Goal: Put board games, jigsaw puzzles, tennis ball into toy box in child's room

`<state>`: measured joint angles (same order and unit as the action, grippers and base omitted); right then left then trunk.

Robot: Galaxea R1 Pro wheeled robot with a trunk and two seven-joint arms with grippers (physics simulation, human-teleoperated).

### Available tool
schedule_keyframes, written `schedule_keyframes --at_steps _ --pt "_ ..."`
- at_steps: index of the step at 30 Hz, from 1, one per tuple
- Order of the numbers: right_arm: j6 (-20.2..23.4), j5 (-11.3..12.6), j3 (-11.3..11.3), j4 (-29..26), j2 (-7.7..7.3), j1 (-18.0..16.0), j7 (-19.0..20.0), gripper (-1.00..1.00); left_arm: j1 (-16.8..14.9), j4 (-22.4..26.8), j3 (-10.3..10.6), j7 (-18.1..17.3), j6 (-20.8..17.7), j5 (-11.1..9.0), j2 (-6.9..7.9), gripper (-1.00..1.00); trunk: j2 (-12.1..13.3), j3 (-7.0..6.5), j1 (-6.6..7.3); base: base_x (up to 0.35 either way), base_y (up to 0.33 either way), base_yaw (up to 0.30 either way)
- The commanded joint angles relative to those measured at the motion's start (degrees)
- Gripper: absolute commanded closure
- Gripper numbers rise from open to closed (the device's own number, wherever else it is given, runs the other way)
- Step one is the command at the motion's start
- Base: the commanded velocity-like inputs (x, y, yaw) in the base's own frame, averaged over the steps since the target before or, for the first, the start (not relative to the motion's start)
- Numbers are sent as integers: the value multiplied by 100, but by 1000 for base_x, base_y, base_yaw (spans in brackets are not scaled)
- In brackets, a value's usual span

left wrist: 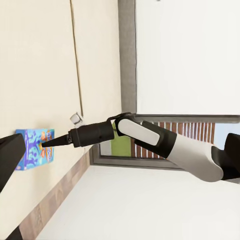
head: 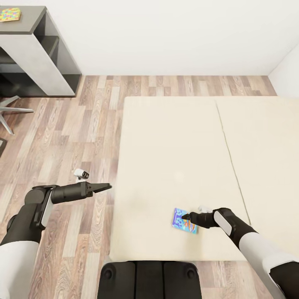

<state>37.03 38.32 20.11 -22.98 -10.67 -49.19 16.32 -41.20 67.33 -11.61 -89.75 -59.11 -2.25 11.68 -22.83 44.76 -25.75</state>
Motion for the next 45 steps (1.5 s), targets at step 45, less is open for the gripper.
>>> schedule_keyframes --at_steps 45 --pt "-3 -13 28 -8 -7 -3 21 -100 -2 0 1 -25 -61 5 0 -100 -9 6 -3 0 95 0"
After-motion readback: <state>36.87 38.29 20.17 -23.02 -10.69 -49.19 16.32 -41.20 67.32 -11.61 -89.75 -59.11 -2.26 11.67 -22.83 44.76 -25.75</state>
